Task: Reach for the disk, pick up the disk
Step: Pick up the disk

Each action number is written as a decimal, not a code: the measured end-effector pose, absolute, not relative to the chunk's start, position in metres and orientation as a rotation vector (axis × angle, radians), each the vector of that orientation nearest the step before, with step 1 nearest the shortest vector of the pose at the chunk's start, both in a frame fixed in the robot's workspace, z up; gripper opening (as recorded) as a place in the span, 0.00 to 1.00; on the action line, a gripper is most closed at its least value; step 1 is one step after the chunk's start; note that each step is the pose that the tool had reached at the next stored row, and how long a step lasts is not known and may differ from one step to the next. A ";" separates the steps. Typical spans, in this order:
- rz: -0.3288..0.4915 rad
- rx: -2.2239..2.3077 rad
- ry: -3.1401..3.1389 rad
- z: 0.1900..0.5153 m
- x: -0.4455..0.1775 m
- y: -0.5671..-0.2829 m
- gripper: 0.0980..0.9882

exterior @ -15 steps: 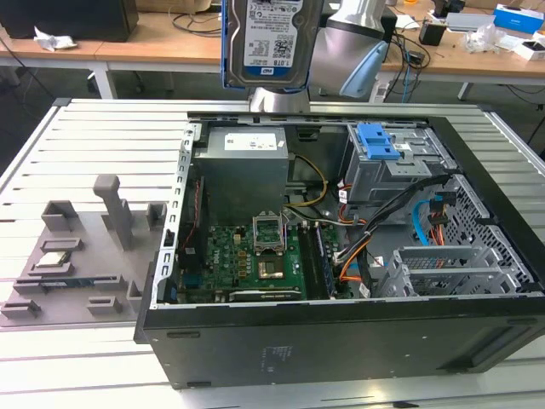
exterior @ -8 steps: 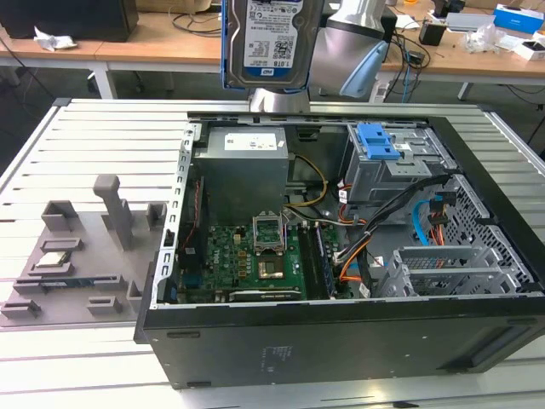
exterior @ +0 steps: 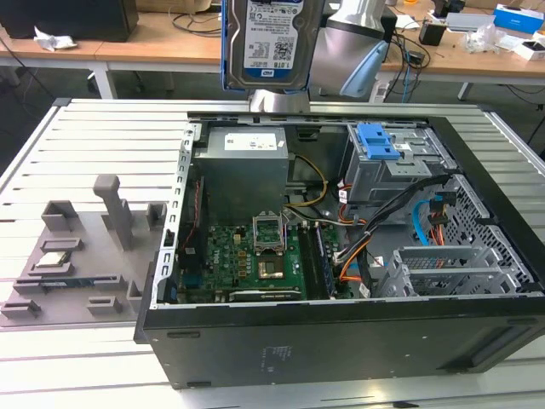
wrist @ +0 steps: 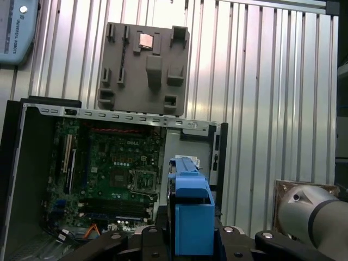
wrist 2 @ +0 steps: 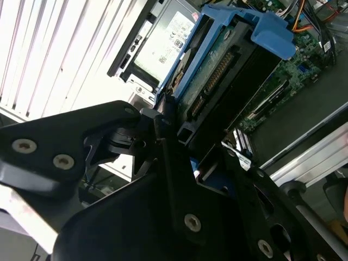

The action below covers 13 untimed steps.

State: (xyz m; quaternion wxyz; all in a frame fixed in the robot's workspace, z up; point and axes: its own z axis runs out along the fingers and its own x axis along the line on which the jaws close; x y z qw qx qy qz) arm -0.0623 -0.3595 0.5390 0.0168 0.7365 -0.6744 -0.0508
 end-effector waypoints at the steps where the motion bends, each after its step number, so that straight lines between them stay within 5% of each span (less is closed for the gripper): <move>1: -0.158 2.289 -2.096 0.539 -0.062 -0.360 0.30; 13: -0.158 2.289 -2.096 0.539 -0.062 -0.367 0.30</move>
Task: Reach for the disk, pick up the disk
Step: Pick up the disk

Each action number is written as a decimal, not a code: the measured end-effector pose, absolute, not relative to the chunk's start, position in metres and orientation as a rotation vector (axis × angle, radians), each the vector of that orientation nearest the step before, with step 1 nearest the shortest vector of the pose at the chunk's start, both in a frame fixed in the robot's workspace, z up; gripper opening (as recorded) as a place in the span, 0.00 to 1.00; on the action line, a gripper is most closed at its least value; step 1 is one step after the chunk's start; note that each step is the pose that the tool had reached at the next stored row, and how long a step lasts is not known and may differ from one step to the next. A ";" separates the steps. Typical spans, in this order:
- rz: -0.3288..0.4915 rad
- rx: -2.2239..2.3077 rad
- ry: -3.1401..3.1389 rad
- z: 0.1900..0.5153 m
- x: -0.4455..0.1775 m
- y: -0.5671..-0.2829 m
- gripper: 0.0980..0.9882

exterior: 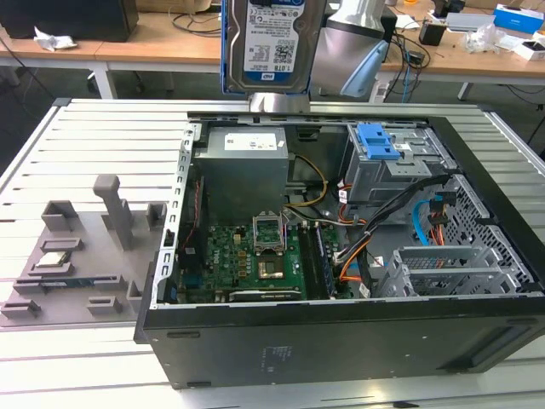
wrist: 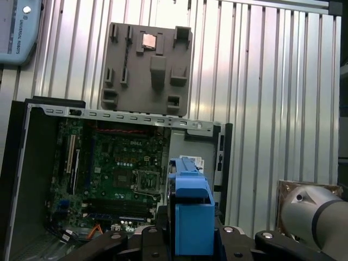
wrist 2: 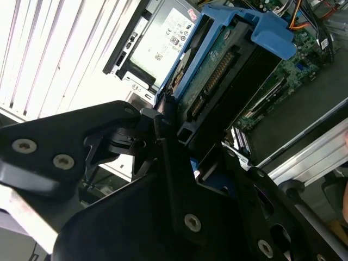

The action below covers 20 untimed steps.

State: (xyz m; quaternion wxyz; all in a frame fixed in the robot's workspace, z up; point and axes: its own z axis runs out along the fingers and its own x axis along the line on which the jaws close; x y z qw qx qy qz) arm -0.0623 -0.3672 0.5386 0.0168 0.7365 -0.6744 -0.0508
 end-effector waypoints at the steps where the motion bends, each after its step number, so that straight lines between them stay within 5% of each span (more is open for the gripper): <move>1: -0.158 2.289 -2.096 0.539 -0.062 -0.368 0.30; 20: -0.158 2.289 -2.096 0.538 -0.062 -0.403 0.30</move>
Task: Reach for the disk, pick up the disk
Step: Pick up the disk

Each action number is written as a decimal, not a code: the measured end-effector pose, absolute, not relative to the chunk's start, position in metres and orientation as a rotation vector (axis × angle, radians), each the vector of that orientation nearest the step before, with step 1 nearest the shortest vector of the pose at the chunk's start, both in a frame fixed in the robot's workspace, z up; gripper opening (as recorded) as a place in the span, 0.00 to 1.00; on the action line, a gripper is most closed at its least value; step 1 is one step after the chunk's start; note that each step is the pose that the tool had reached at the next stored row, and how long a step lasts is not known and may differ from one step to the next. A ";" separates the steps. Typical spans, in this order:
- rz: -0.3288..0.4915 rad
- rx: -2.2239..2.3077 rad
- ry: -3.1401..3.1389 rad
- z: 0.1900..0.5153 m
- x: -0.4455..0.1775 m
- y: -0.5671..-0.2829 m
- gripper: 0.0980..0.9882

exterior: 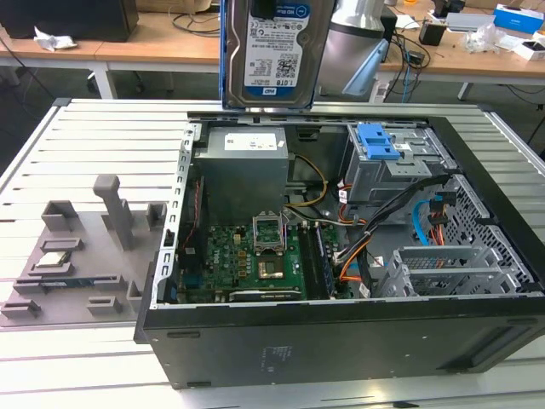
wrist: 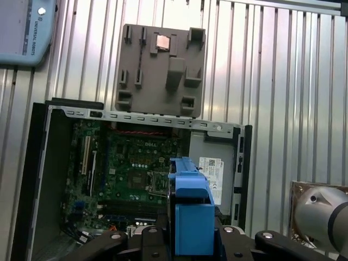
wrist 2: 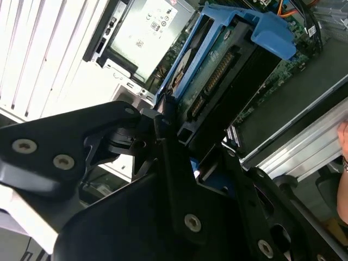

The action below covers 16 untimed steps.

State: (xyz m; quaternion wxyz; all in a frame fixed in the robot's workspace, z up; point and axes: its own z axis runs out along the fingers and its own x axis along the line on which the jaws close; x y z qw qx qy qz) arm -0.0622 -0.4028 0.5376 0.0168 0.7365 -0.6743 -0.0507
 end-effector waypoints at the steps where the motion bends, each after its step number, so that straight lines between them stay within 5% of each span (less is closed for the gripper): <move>1: -0.158 2.289 -2.096 0.538 -0.062 -0.404 0.30; 16: -0.157 2.289 -2.096 0.537 -0.062 -0.433 0.30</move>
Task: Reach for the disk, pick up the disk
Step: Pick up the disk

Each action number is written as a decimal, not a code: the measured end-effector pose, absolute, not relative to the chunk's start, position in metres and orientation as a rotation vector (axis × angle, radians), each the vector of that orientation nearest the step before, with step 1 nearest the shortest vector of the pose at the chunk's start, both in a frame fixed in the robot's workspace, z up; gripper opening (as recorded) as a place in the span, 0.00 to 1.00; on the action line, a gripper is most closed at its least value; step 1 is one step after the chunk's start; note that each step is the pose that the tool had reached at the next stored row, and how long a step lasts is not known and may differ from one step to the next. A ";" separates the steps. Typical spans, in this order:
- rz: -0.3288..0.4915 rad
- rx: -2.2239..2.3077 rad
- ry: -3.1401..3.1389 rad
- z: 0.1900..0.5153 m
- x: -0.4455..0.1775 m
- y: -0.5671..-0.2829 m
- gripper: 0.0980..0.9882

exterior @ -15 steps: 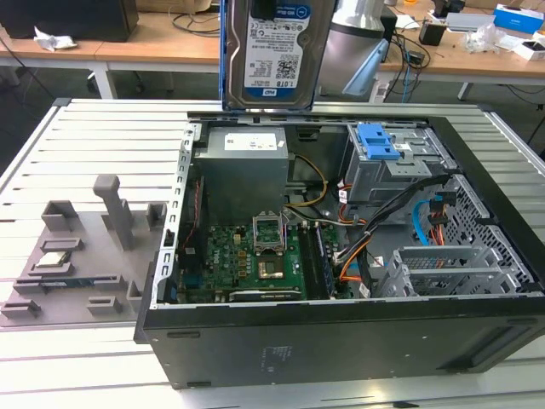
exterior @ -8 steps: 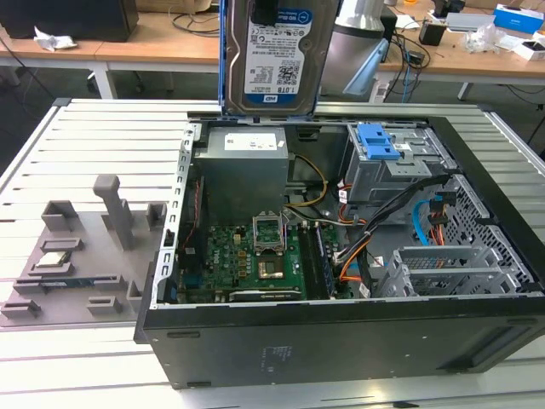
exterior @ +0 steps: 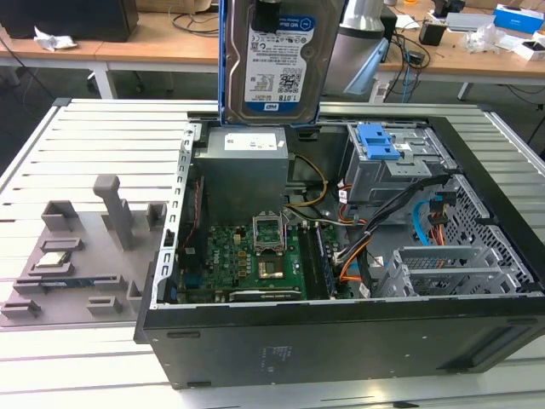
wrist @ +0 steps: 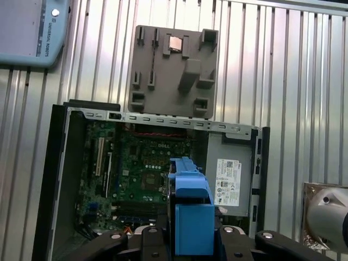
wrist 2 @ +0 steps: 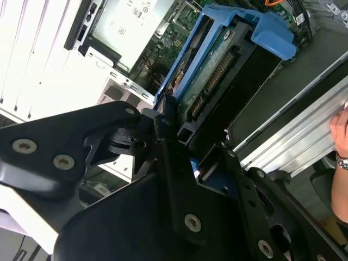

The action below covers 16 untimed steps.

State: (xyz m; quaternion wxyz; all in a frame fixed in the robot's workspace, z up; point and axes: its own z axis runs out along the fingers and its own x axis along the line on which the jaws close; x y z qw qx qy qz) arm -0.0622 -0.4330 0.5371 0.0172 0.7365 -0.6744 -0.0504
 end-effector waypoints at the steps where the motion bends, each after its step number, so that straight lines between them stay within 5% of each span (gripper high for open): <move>1: -0.157 2.289 -2.096 0.537 -0.062 -0.435 0.30; 16: -0.156 2.288 -2.096 0.537 -0.062 -0.458 0.30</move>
